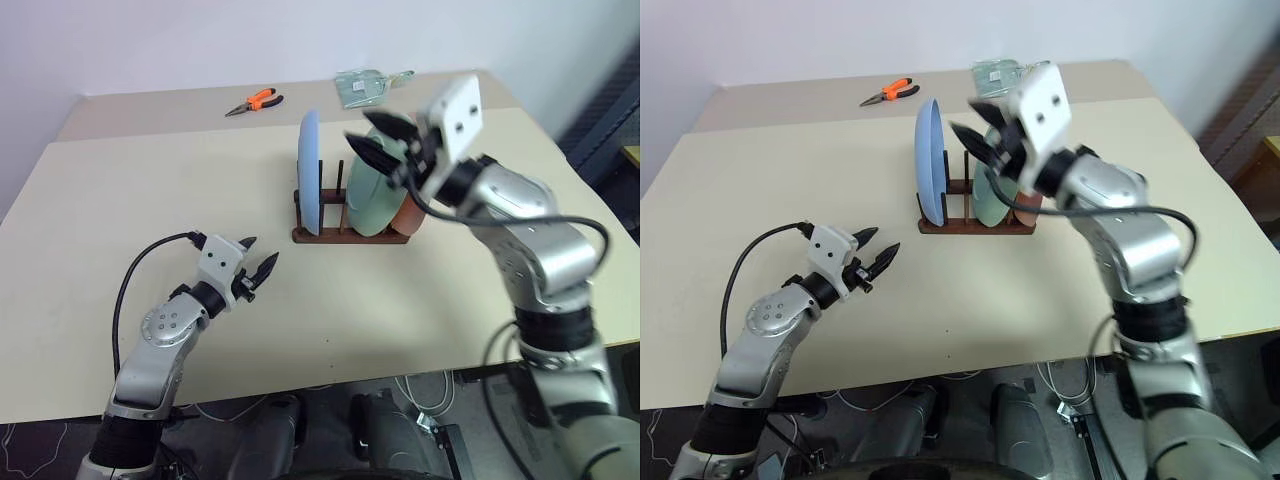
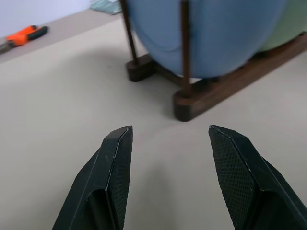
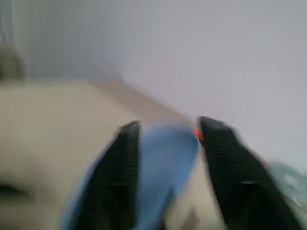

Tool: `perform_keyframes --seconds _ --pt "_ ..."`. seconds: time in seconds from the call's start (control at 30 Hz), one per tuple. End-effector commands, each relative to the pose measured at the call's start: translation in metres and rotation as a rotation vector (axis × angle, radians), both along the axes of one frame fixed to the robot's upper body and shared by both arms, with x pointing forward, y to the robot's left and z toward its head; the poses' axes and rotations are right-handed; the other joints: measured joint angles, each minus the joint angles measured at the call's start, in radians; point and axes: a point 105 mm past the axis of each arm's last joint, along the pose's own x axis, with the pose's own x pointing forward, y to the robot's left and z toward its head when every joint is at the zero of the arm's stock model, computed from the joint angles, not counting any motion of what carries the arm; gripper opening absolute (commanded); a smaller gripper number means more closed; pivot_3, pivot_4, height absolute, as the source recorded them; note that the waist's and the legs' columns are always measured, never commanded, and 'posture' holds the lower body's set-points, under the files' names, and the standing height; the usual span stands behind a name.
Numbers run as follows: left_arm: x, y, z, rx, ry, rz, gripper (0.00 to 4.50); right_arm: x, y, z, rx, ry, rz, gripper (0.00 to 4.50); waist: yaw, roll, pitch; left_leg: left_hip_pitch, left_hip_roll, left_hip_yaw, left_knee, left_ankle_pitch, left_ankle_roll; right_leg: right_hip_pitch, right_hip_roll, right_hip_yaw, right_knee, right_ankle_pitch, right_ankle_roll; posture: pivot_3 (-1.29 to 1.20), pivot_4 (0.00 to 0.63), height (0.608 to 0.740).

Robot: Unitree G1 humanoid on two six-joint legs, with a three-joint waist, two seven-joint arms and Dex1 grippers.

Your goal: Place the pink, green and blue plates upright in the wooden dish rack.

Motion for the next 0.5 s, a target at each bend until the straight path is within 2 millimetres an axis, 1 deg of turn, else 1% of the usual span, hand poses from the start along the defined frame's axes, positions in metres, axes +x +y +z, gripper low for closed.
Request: perform_keyframes --seconds 0.03,0.13,0.23,0.27,0.43,0.5 --pt "-0.003 -0.014 0.006 -0.003 -0.020 -0.073 2.57 -0.028 -0.022 0.000 -0.128 -0.047 0.030 0.05 0.004 0.001 0.000 0.000 0.000 0.000 0.000 0.000 0.000 0.000 0.000 0.000 0.000 0.000 0.000 0.00 0.150 0.729" --pt "-0.004 -0.024 0.004 -0.003 -0.006 -0.130 2.57 -0.037 -0.033 -0.023 -0.249 -0.003 -0.003 0.05 0.002 0.001 0.000 0.000 0.000 0.000 0.001 0.000 0.000 0.001 0.000 0.000 0.000 -0.001 0.000 0.00 0.150 0.729" --pt "-0.003 -0.032 0.004 0.003 -0.007 -0.167 2.57 -0.035 -0.037 -0.041 -0.322 0.019 -0.055 0.05 0.002 0.001 0.001 0.000 0.001 0.001 0.003 0.000 0.000 0.001 0.000 0.000 0.000 -0.002 -0.002 0.00 0.150 0.729" --pt "-0.003 -0.033 0.004 0.003 -0.007 -0.171 2.57 -0.035 -0.037 -0.044 -0.335 0.020 -0.062 0.05 0.003 0.001 0.001 0.000 0.001 0.001 0.003 0.000 0.000 0.001 0.000 -0.001 0.000 -0.002 -0.002 0.00 0.150 0.729" --pt "-0.002 -0.035 0.005 0.004 -0.006 -0.183 2.57 -0.021 -0.043 -0.064 -0.410 0.028 -0.151 0.05 0.006 0.001 0.001 -0.001 0.001 0.000 0.005 -0.001 0.000 0.002 0.000 -0.001 -0.001 -0.002 -0.002 0.00 0.150 0.729" --pt "-0.003 -0.034 0.005 0.006 -0.006 -0.180 2.57 -0.017 -0.045 -0.068 -0.436 0.025 -0.168 0.05 0.006 0.001 0.001 -0.001 0.001 0.000 0.006 -0.001 0.000 0.002 0.000 -0.001 -0.001 -0.002 -0.002 0.00 0.150 0.729"
